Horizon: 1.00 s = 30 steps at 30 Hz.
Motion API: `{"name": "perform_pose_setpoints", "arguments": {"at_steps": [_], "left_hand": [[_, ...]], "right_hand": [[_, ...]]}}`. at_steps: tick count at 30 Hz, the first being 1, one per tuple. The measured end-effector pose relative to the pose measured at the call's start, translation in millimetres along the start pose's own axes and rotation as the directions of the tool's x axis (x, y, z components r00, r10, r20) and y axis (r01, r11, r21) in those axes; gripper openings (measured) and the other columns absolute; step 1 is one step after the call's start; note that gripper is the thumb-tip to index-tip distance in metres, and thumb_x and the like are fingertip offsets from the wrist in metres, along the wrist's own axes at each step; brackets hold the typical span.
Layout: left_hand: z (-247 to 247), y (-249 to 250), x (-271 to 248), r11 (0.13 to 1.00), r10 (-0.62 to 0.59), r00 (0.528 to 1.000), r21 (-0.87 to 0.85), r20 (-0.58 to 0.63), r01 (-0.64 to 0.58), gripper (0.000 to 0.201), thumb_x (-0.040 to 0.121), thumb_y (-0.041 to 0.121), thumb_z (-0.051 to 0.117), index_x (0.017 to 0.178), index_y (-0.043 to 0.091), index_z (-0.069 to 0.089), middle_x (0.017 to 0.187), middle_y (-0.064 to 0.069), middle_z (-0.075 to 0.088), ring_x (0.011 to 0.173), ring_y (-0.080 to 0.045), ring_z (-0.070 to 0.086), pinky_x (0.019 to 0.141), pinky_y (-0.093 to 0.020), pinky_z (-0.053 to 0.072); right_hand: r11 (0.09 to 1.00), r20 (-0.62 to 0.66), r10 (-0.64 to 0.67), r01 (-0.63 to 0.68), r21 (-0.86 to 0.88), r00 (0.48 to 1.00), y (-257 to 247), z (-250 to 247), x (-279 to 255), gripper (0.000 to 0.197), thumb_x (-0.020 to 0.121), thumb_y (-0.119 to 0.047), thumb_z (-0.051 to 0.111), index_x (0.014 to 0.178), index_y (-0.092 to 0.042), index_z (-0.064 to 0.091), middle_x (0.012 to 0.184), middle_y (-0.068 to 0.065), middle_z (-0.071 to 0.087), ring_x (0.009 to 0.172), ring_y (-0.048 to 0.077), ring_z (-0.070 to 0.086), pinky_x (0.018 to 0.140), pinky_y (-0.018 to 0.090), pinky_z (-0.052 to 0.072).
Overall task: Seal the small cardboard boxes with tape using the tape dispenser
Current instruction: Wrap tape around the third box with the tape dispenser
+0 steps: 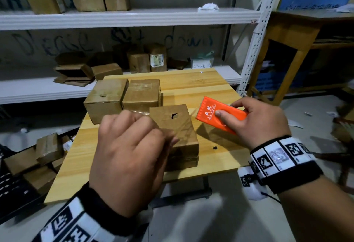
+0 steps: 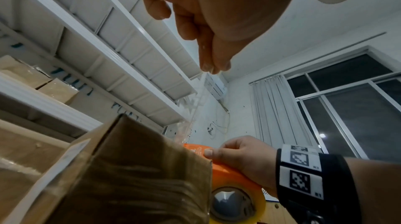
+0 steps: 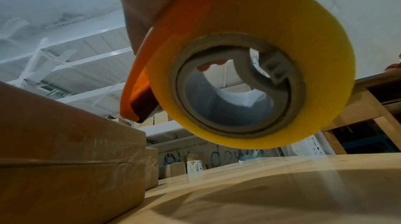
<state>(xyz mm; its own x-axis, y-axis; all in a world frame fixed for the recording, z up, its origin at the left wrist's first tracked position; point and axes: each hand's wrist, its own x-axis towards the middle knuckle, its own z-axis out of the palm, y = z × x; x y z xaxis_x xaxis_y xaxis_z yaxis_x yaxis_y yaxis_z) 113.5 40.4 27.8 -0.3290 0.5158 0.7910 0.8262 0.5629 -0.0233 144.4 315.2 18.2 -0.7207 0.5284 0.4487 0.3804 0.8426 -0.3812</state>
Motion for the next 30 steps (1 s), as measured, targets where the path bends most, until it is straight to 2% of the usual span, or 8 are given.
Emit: {"name": "perform_pose_setpoints", "arguments": {"at_steps": [4,7,10,13,17,21,26,30], "left_hand": [[-10.6,8.5,-1.7,0.996,0.031,0.999,-0.078,-0.037,-0.034,0.028,0.101,0.024,0.063,0.083,0.005,0.075,0.08,-0.007,0.061,0.08,-0.029,0.052,0.074,-0.048,0.037],[-23.4,10.4,4.6,0.979,-0.071,0.997,-0.192,-0.015,0.067,0.026,0.101,0.029,0.059,0.086,0.012,0.073,0.083,0.004,0.059,0.084,-0.024,0.051,0.077,-0.047,0.039],[-19.9,-0.6,7.9,0.936,-0.223,0.974,-0.269,0.042,0.226,0.021,0.1,0.028,0.062,0.085,0.016,0.07,0.081,0.007,0.059,0.084,-0.024,0.054,0.073,-0.051,0.044],[-15.2,-11.3,6.3,0.912,-0.288,0.956,-0.288,0.06,0.293,0.016,0.098,0.027,0.063,0.087,0.019,0.07,0.082,0.009,0.06,0.084,-0.02,0.056,0.073,-0.046,0.046],[-14.5,-16.2,6.5,0.88,-0.336,0.941,-0.343,0.042,0.329,0.015,0.098,0.028,0.063,0.087,0.021,0.07,0.085,0.013,0.063,0.086,-0.018,0.06,0.074,-0.035,0.046],[-13.0,-18.2,2.4,0.87,-0.359,0.933,-0.35,0.03,0.347,0.013,0.098,0.028,0.063,0.088,0.023,0.069,0.084,0.013,0.063,0.084,-0.017,0.061,0.074,-0.03,0.046],[-11.7,-20.3,-0.7,0.859,-0.378,0.925,-0.36,0.034,0.364,0.008,0.098,0.029,0.064,0.091,0.03,0.068,0.087,0.019,0.063,0.086,-0.008,0.059,0.074,-0.017,0.041],[-11.4,-20.2,-1.3,0.852,-0.383,0.923,-0.377,0.025,0.364,0.007,0.098,0.028,0.064,0.092,0.03,0.067,0.087,0.02,0.062,0.086,-0.009,0.06,0.074,-0.018,0.042]], "right_hand": [[0.982,0.065,0.117,-0.106,-0.155,0.991,5.7,1.8,9.5,0.06,0.08,-0.084,0.057,0.106,-0.032,0.07,0.084,-0.003,0.066,0.075,0.021,0.053,0.064,0.031,0.046],[0.962,0.065,0.234,-0.221,-0.161,0.97,26.9,-4.6,17.6,0.061,0.081,-0.083,0.058,0.11,-0.03,0.07,0.089,-0.002,0.065,0.081,0.027,0.059,0.069,0.035,0.048],[0.975,-0.012,0.187,-0.187,-0.124,0.982,29.1,-4.0,14.2,0.058,0.083,-0.08,0.059,0.109,-0.028,0.068,0.098,0.003,0.075,0.088,0.033,0.068,0.07,0.036,0.05],[0.976,0.051,0.116,-0.104,-0.19,0.992,20.6,8.3,7.3,0.057,0.085,-0.079,0.058,0.113,-0.03,0.067,0.099,0.004,0.075,0.087,0.031,0.068,0.068,0.034,0.05],[0.962,0.115,0.057,-0.023,-0.273,0.992,16.9,19.6,4.2,0.056,0.087,-0.079,0.054,0.115,-0.031,0.064,0.094,0.003,0.074,0.084,0.029,0.067,0.069,0.034,0.05],[0.961,0.163,0.023,0.023,-0.276,0.986,11.9,24.2,1.8,0.056,0.087,-0.078,0.056,0.117,-0.031,0.061,0.098,0.001,0.073,0.089,0.027,0.068,0.082,0.041,0.057],[0.969,0.252,0.014,0.049,-0.242,0.968,8.0,28.0,-4.9,0.058,0.084,-0.074,0.064,0.125,-0.033,0.059,0.11,0.0,0.074,0.097,0.026,0.068,0.084,0.04,0.057],[0.987,0.123,-0.065,0.082,-0.14,0.99,7.1,17.0,-3.5,0.061,0.087,-0.076,0.054,0.119,-0.026,0.068,0.112,0.001,0.068,0.109,0.027,0.061,0.095,0.047,0.052]]}}
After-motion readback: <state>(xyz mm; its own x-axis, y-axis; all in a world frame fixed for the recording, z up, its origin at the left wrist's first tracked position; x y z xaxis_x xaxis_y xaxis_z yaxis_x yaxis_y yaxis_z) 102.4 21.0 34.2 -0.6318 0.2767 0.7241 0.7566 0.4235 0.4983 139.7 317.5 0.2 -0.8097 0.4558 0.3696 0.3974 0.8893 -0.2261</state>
